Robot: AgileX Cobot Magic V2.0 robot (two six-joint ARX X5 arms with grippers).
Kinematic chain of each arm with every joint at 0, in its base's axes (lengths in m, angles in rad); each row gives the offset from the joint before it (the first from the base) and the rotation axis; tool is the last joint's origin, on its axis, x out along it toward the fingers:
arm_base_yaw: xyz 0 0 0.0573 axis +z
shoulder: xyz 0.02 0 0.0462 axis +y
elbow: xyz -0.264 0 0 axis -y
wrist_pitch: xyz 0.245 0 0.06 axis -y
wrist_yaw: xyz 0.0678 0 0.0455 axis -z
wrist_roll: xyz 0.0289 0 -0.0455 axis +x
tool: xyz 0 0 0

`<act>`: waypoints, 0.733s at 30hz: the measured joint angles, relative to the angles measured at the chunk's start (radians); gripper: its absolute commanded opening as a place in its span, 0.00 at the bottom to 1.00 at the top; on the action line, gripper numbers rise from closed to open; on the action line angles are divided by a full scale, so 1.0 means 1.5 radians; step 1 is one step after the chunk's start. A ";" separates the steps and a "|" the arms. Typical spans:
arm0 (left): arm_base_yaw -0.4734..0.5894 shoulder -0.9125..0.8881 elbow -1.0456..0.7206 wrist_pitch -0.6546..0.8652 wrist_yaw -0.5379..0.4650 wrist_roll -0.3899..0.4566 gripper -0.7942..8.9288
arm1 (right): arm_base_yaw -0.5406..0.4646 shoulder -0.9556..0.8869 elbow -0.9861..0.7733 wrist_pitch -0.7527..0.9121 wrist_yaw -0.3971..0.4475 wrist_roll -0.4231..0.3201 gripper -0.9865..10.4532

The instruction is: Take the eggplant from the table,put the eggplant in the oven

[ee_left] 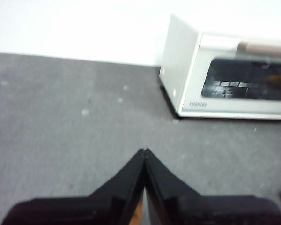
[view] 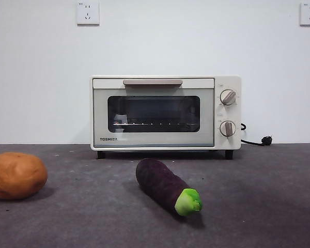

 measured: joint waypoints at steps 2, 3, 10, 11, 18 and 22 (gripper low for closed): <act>0.000 0.022 0.034 -0.001 0.015 -0.003 0.08 | 0.000 0.016 0.031 -0.005 0.000 0.003 0.08; 0.000 0.036 0.052 -0.001 0.024 -0.005 0.08 | 0.000 0.027 0.049 -0.010 0.000 0.003 0.08; -0.001 0.150 0.202 -0.030 0.080 -0.005 0.08 | 0.000 0.132 0.208 -0.080 -0.001 -0.006 0.08; -0.003 0.165 0.224 -0.034 0.080 -0.005 0.08 | 0.000 0.149 0.232 -0.090 -0.001 -0.011 0.08; -0.039 0.280 0.410 -0.079 0.088 -0.005 0.08 | 0.000 0.291 0.444 -0.198 -0.001 -0.067 0.08; -0.070 0.354 0.537 -0.114 0.098 -0.005 0.08 | 0.001 0.376 0.575 -0.245 -0.006 -0.081 0.08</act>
